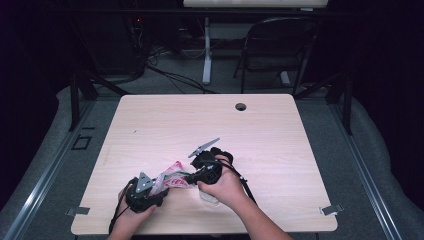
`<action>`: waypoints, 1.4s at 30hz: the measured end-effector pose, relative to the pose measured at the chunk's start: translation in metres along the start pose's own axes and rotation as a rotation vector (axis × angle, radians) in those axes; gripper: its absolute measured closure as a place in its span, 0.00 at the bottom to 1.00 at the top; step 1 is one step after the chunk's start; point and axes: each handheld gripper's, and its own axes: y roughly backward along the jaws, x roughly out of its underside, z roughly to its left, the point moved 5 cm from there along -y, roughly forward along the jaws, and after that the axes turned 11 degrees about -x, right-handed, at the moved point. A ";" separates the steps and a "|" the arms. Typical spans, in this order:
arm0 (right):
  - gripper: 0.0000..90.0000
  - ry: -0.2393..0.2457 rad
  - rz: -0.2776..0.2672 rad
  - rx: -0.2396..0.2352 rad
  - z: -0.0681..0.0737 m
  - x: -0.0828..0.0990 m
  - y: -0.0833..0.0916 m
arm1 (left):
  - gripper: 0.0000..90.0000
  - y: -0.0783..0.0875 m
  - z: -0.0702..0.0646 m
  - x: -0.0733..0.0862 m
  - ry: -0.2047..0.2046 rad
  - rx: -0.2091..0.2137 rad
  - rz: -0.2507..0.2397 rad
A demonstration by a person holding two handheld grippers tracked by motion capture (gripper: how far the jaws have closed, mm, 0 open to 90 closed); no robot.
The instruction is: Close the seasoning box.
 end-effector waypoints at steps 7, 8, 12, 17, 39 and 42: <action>1.00 -0.006 -0.012 -0.003 0.000 0.000 0.000 | 0.50 0.001 0.001 0.000 -0.011 0.001 -0.004; 1.00 0.000 -0.010 -0.004 0.000 -0.001 0.000 | 0.50 0.001 0.001 0.000 -0.013 0.000 -0.005; 1.00 0.001 -0.011 -0.003 0.000 -0.001 0.001 | 0.52 0.001 0.000 0.000 -0.020 -0.010 -0.009; 1.00 0.002 -0.012 -0.003 -0.001 -0.001 0.001 | 0.54 0.002 0.000 0.000 -0.033 -0.024 -0.007; 1.00 -0.005 -0.043 -0.006 0.000 -0.001 0.007 | 0.61 0.010 -0.001 -0.007 -0.057 -0.046 -0.010; 1.00 0.000 -0.042 -0.007 0.001 -0.001 0.008 | 0.61 0.012 -0.001 -0.008 -0.054 -0.054 -0.007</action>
